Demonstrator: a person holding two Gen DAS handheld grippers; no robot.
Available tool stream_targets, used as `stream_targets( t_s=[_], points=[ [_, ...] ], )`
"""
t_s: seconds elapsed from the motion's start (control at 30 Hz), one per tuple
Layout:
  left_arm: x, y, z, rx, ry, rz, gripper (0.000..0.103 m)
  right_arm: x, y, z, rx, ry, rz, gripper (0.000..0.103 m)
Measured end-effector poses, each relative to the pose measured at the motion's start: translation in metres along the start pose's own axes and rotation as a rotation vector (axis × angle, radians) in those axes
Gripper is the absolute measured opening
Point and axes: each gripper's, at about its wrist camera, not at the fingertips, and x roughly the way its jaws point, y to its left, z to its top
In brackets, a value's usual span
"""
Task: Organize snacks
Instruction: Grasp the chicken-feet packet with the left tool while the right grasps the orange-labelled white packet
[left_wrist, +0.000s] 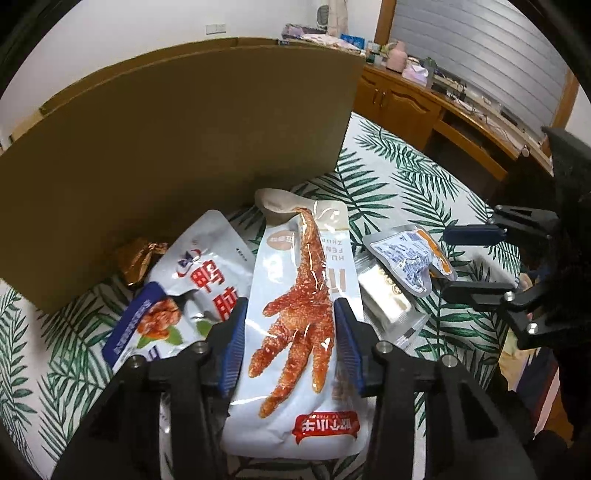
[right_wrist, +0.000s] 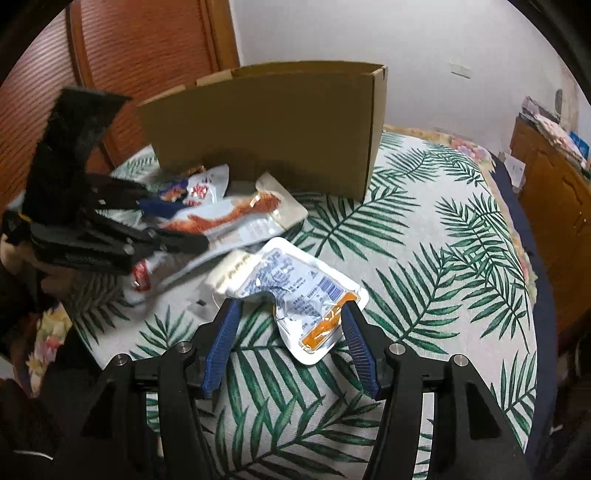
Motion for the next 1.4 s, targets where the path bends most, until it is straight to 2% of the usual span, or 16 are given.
stream_targets(
  t_s=[0.23, 0.53, 0.93, 1.0, 1.03, 1.1, 1.17, 1.27, 1.4],
  points=[
    [-0.012, -0.001, -0.004, -0.016, -0.044, -0.014, 0.044, 0.017, 0.005, 0.001, -0.083, 0.031, -0.067, 0.059],
    [-0.019, 0.001, -0.005, -0.052, -0.092, -0.026, 0.044, 0.032, 0.005, 0.013, -0.143, 0.025, -0.086, 0.061],
    [-0.034, 0.003, -0.013, -0.077, -0.139, -0.026, 0.044, 0.047, -0.003, 0.028, -0.057, 0.051, -0.041, 0.067],
    [-0.037, 0.003, -0.014, -0.08, -0.146, -0.026, 0.044, 0.047, -0.003, 0.029, -0.054, 0.056, -0.043, 0.064],
    [-0.039, 0.004, -0.016, -0.081, -0.149, -0.024, 0.044, 0.046, -0.002, 0.029, -0.052, 0.056, -0.043, 0.057],
    [-0.042, 0.003, -0.017, -0.081, -0.154, -0.021, 0.044, 0.045, -0.001, 0.029, -0.054, 0.054, -0.04, 0.052],
    [-0.045, 0.005, -0.018, -0.083, -0.16, -0.018, 0.044, 0.041, 0.004, 0.027, -0.06, 0.03, -0.034, 0.036],
    [-0.049, 0.007, -0.019, -0.09, -0.167, -0.016, 0.044, 0.038, 0.012, 0.021, -0.079, 0.009, -0.079, 0.034],
    [-0.053, 0.008, -0.023, -0.094, -0.174, -0.013, 0.044, 0.031, 0.009, 0.019, -0.038, -0.034, -0.08, 0.031]
  ],
)
